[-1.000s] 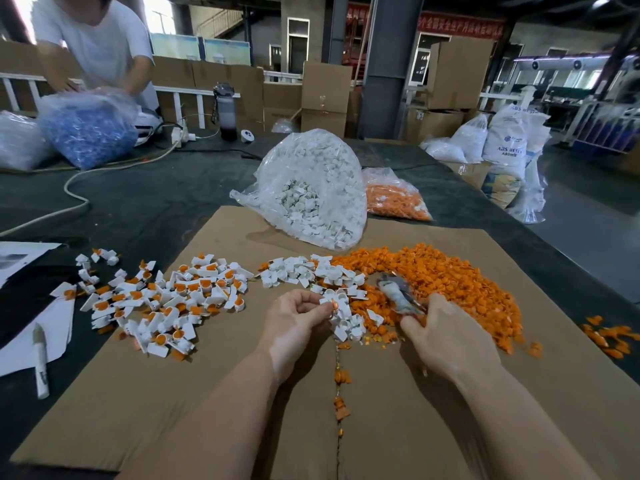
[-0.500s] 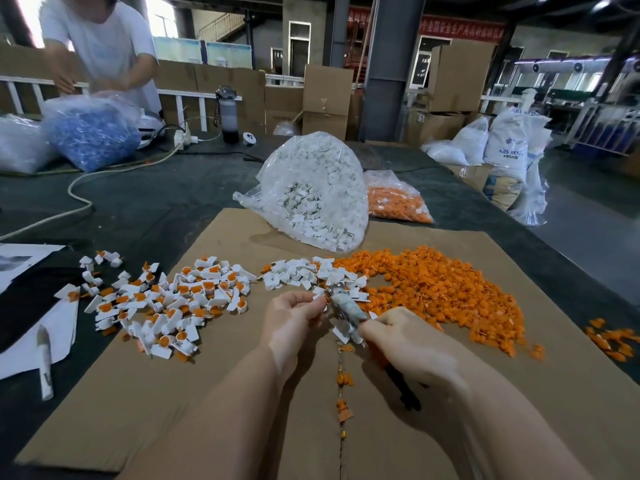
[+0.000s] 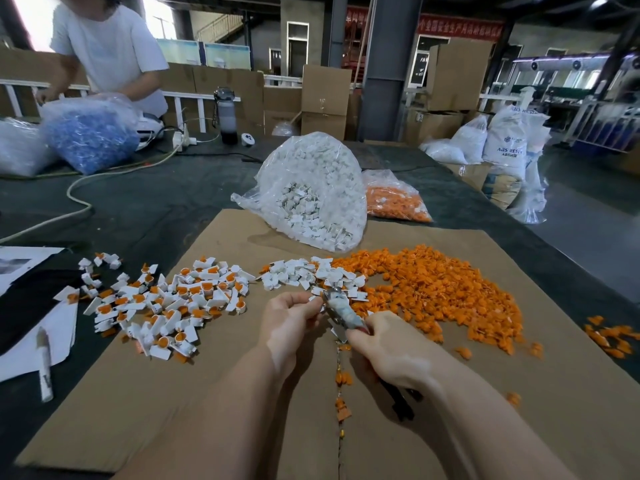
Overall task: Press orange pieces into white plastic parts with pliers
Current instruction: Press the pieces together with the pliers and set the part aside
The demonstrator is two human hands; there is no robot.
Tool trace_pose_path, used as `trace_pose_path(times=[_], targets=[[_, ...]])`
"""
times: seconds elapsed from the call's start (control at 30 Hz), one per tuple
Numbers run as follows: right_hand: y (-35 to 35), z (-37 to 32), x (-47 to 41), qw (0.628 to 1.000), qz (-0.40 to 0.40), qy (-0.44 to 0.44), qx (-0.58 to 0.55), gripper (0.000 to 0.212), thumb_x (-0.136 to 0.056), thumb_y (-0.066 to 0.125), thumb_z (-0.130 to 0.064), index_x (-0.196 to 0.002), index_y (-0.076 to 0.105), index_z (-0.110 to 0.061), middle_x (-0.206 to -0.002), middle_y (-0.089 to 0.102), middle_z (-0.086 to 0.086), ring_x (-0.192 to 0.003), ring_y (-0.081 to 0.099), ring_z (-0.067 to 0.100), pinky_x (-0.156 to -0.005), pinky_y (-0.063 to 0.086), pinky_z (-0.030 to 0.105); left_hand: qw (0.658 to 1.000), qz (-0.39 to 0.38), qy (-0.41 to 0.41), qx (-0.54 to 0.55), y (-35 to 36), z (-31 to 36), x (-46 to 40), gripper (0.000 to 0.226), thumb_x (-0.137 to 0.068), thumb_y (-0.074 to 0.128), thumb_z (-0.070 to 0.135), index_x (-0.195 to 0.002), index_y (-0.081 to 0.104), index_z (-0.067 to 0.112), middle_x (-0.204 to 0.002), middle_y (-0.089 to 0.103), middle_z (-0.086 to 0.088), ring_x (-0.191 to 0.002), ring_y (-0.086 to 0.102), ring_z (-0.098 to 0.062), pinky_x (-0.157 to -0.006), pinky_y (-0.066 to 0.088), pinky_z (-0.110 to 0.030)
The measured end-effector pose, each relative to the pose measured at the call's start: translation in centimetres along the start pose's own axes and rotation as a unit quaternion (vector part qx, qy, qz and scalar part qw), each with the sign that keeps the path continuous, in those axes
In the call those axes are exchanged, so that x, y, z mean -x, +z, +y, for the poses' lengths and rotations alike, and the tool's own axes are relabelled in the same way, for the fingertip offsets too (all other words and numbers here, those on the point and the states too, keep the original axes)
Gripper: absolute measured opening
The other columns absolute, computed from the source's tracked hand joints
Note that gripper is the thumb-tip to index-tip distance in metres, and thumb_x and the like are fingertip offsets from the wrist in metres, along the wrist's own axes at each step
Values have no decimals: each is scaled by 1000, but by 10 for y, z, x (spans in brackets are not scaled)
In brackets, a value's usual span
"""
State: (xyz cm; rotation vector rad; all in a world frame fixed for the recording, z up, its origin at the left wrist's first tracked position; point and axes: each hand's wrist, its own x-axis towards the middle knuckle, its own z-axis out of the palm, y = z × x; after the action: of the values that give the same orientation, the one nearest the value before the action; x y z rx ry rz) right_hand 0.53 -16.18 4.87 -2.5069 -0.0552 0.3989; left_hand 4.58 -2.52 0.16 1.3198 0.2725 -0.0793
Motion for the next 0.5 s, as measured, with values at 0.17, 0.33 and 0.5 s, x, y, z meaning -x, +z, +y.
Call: trace_pose_path(times=[0.17, 0.33, 0.5], targets=[[8, 6, -2, 999, 40, -7, 21, 28, -96, 43, -37, -73, 36, -23, -76, 43, -5, -61, 40, 9, -50, 27, 24, 1000, 2, 17, -7, 3, 1, 2, 3, -88, 57, -4, -90, 56, -4, -57, 55, -8, -38, 54, -4, -42, 48, -16], [10, 20, -2, 994, 92, -13, -51, 35, -87, 54, -50, -72, 43, -20, -72, 45, -5, -61, 41, 10, -53, 29, 24, 1000, -14, 24, 6, 0, 0, 4, 8, -88, 58, -2, -95, 57, -5, -53, 57, -5, -41, 56, -6, -46, 50, -19], [-1, 46, -5, 964, 260, 46, 18, 37, -82, 59, -52, -95, 49, -19, -90, 55, -4, -85, 53, 17, -66, 43, 31, 988, -22, 106, -108, -5, -8, 6, 15, -87, 63, 8, -101, 64, 5, -84, 68, -11, -74, 66, -17, -64, 53, -19]])
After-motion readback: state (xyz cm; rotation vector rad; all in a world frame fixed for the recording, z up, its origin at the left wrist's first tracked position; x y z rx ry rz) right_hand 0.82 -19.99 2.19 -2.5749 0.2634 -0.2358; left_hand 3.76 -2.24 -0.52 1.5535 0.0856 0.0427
